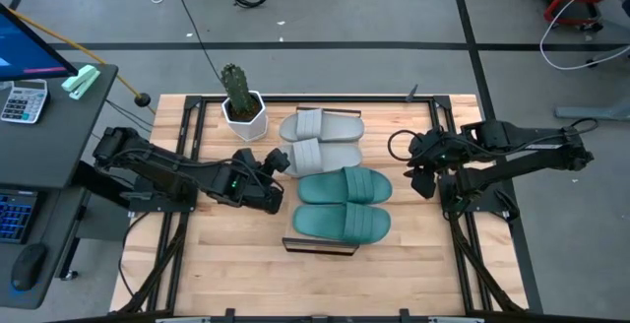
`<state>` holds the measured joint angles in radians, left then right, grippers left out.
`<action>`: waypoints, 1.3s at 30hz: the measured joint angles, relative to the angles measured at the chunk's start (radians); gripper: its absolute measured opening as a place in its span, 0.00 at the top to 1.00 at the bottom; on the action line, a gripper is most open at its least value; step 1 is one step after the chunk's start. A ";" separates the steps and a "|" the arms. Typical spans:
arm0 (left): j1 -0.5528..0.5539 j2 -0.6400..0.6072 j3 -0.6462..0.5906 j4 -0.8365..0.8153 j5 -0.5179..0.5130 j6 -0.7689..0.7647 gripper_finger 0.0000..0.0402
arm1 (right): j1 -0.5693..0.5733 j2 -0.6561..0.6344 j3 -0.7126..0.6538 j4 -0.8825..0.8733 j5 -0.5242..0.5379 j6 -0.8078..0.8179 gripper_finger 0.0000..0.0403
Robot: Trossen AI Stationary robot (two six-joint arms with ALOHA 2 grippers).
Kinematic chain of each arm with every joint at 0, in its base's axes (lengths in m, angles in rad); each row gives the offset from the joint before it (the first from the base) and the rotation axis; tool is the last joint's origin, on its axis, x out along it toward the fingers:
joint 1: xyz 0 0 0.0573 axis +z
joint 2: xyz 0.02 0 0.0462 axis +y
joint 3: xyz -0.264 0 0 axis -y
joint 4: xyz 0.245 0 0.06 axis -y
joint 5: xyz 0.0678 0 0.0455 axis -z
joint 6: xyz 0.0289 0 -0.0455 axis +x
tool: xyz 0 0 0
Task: Pick and place slides into the shelf
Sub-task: Put the gray slipper on the shelf, then return to Home Position
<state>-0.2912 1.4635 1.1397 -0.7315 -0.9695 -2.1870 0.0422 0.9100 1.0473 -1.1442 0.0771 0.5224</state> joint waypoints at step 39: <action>-0.218 -0.549 0.000 0.099 -0.218 1.066 0.63 | -0.052 -0.009 0.360 -0.293 -0.085 -0.167 0.94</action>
<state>-0.5089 0.9142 1.1397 -0.6324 -1.1876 -1.1211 -0.0101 0.9015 1.4074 -1.4368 -0.0078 0.3559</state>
